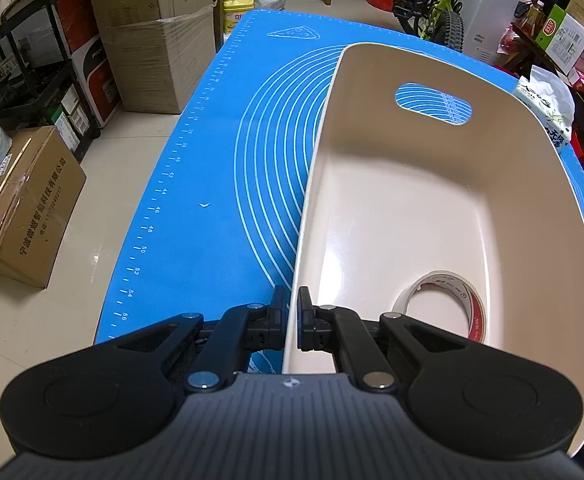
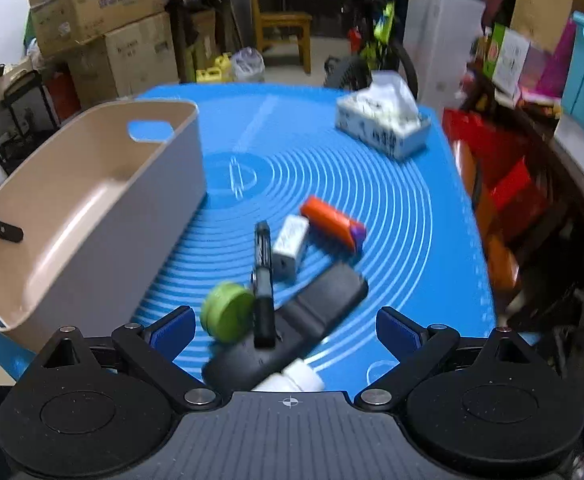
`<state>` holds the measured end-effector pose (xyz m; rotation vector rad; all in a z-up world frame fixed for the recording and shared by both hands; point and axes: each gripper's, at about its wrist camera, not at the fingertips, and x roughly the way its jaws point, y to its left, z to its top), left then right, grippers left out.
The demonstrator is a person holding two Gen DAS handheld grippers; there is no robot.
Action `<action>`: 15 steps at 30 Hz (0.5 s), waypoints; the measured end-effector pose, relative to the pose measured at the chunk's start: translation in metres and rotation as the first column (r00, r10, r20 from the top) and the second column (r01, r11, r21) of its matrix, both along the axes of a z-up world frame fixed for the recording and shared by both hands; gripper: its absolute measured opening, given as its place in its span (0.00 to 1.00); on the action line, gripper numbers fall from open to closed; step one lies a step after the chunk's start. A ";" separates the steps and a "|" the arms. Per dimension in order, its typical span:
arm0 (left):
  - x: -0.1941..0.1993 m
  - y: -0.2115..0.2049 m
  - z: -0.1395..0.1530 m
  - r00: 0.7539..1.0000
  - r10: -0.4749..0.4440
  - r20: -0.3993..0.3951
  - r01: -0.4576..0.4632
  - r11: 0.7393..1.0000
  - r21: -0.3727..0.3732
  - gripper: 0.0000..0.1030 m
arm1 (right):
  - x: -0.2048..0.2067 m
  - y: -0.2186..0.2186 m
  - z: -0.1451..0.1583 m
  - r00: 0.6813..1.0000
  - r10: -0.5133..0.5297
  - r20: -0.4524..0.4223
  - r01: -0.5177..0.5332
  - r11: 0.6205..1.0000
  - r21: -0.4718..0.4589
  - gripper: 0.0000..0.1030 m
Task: Organize rigid objects
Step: 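Move the right gripper back to the white pill bottle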
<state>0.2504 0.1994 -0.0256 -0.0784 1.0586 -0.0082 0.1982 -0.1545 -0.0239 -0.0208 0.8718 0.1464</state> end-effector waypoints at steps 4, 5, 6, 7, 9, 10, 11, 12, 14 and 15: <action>0.000 0.000 0.000 1.000 0.000 0.000 0.000 1.000 -0.001 0.06 | 0.006 -0.002 -0.014 0.998 0.047 -0.050 -0.048 0.999 -0.015 0.94; 0.000 0.000 0.000 1.000 0.000 0.000 0.000 1.000 0.000 0.07 | 0.007 -0.002 -0.017 0.996 0.065 -0.061 -0.067 0.998 -0.021 0.94; 0.000 0.000 0.000 1.000 0.001 0.000 -0.001 1.000 0.001 0.08 | 0.009 -0.002 -0.020 0.993 0.090 -0.077 -0.092 0.996 -0.024 0.94; 0.000 0.000 0.000 1.000 0.002 0.000 -0.002 1.000 0.004 0.08 | 0.010 -0.002 -0.023 0.990 0.108 -0.089 -0.111 0.994 -0.026 0.94; 0.000 0.000 0.001 1.000 0.004 0.000 -0.004 1.000 0.005 0.09 | 0.012 -0.001 -0.028 0.982 0.151 -0.114 -0.156 0.987 -0.038 0.94; 0.000 0.001 0.001 1.000 0.005 0.000 -0.005 1.000 0.004 0.09 | 0.013 0.000 -0.030 0.978 0.168 -0.124 -0.175 0.983 -0.048 0.94; 0.000 0.001 0.001 1.000 0.005 0.000 -0.005 1.000 0.004 0.09 | 0.014 0.000 -0.032 0.975 0.179 -0.132 -0.188 0.981 -0.054 0.94; 0.000 0.001 0.001 1.000 0.005 0.000 -0.005 1.000 0.005 0.09 | 0.015 0.000 -0.034 0.973 0.186 -0.139 -0.195 0.979 -0.056 0.94; 0.000 0.001 0.001 1.000 0.005 0.000 -0.005 1.000 0.005 0.09 | 0.017 0.000 -0.039 0.968 0.197 -0.158 -0.208 0.977 -0.053 0.94; 0.000 0.001 0.001 1.000 0.005 0.000 -0.005 1.000 0.005 0.09 | 0.018 0.000 -0.041 0.965 0.203 -0.166 -0.214 0.975 -0.053 0.94</action>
